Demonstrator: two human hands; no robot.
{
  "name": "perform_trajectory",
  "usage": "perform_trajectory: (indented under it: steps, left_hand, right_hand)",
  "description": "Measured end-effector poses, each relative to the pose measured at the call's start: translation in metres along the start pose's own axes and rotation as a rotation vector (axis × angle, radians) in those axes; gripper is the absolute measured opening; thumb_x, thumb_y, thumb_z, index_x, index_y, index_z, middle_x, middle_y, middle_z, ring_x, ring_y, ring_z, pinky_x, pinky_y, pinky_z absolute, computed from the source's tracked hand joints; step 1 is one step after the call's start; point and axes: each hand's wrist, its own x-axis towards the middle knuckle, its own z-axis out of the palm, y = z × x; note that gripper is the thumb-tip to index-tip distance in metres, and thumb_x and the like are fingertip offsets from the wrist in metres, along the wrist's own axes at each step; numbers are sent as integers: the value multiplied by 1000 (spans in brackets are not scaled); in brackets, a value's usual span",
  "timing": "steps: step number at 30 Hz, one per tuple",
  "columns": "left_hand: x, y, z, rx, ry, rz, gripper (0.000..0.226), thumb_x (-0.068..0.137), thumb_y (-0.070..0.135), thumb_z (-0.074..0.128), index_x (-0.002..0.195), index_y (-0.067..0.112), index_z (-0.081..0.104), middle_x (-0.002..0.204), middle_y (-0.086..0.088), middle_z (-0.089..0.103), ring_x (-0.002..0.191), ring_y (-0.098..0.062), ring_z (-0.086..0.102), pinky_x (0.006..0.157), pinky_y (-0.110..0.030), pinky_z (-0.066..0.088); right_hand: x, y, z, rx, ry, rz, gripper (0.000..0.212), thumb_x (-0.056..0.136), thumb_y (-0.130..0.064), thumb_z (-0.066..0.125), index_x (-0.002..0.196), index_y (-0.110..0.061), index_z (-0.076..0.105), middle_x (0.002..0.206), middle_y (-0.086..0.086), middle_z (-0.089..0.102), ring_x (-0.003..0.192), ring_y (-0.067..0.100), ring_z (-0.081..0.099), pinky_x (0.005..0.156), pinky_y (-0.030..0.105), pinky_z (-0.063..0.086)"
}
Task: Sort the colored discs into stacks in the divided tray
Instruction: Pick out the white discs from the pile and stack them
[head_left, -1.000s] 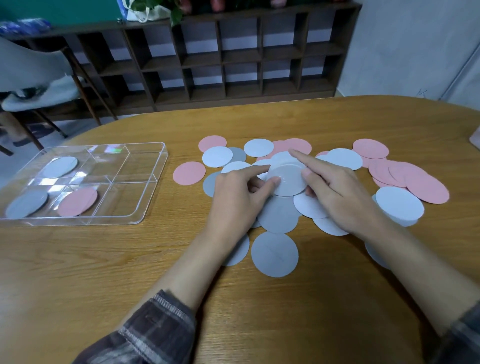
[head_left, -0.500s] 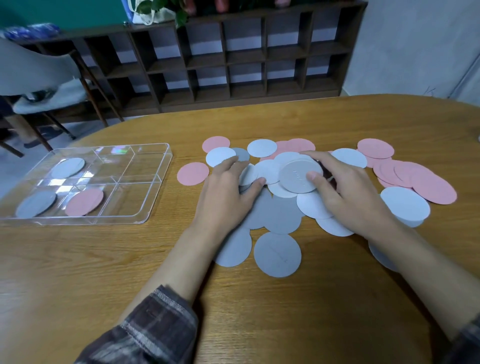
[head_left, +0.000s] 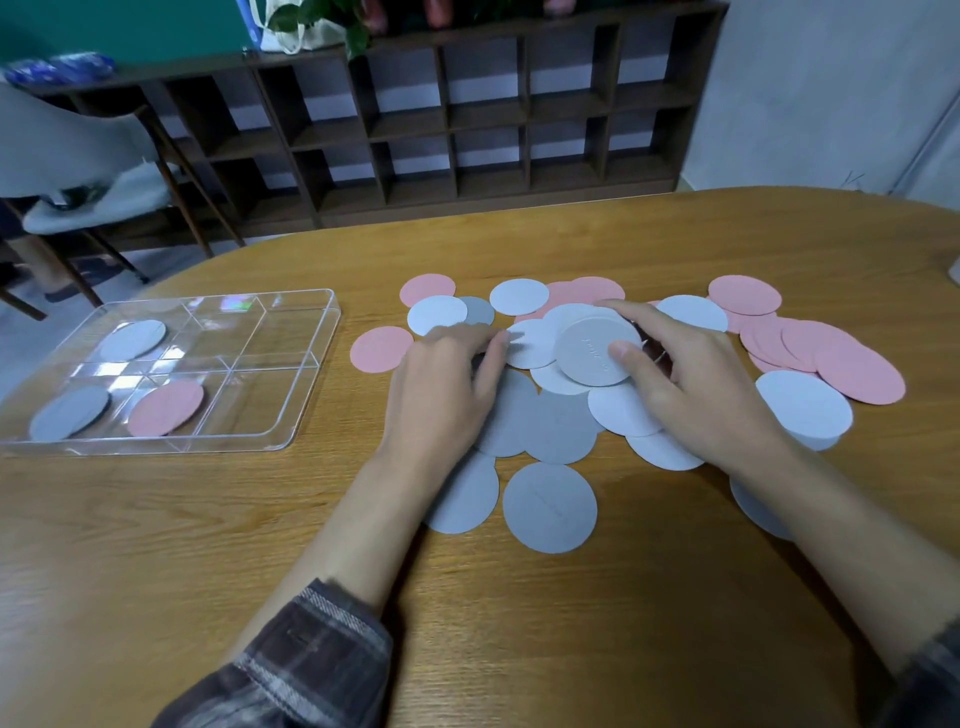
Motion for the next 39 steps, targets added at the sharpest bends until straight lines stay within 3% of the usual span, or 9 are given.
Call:
perform_trajectory:
  steps: [3,7,10,14,19,29,32,36,39]
  left_hand:
    - [1,1,0,-83,53,44,27,105,33,55,102,19,77,92,0,64,89,-20,59,76,-35,49]
    - [1,6,-6,-225,99,42,18,103,26,62,97,20,78,84,5,66,76,-8,54,69,-22,39]
    - [0,8,-8,-311,82,14,13,101,23,66,95,20,78,82,11,69,75,-8,58,69,-17,40]
    - [-1,10,-8,-336,28,24,12,100,21,69,97,17,79,84,15,71,73,-9,61,68,-14,41]
    - [-2,12,-8,-349,41,28,11,100,21,69,95,18,79,82,21,69,72,-6,59,66,-12,39]
    - [-8,22,4,-462,-21,-110,20,94,26,77,111,16,79,72,3,76,71,-15,74,75,-38,59]
    - [-7,24,6,-463,-34,-117,33,93,30,77,126,23,75,79,2,76,74,-17,74,76,-32,59]
    - [-7,24,10,-363,6,-64,29,92,30,79,120,23,79,95,4,72,79,-6,71,74,-17,54]
    - [-7,24,12,-339,17,-70,21,93,31,78,111,20,82,94,5,73,76,-1,67,72,-8,44]
  right_hand:
    - [1,1,1,-19,6,23,39,104,-20,54,142,-29,58,99,-5,69,84,9,58,72,17,42]
    - [2,0,2,-41,18,40,43,105,-20,53,147,-28,54,86,-6,64,80,-1,54,66,8,36]
    - [2,-1,1,-35,33,44,45,105,-19,52,150,-27,51,82,-11,60,79,2,55,64,9,37]
    - [2,0,0,-22,51,56,47,106,-20,51,152,-29,48,81,4,64,79,16,59,68,23,42]
    - [2,-1,1,-15,78,67,48,106,-19,51,152,-28,47,80,6,64,78,20,58,64,20,39]
    - [-1,-7,7,101,-38,-8,45,107,-12,46,150,-26,51,76,-8,60,80,11,56,72,13,39]
    - [0,-7,7,114,-54,-22,44,108,-16,42,149,-28,51,79,-2,62,81,14,59,78,23,44]
    - [-1,-8,8,47,-91,-49,49,106,-23,36,154,-25,44,94,-26,54,94,-11,53,83,5,34]
    - [-2,-9,9,-26,-136,-53,49,110,-21,34,159,-20,34,109,-19,50,103,-7,45,89,4,31]
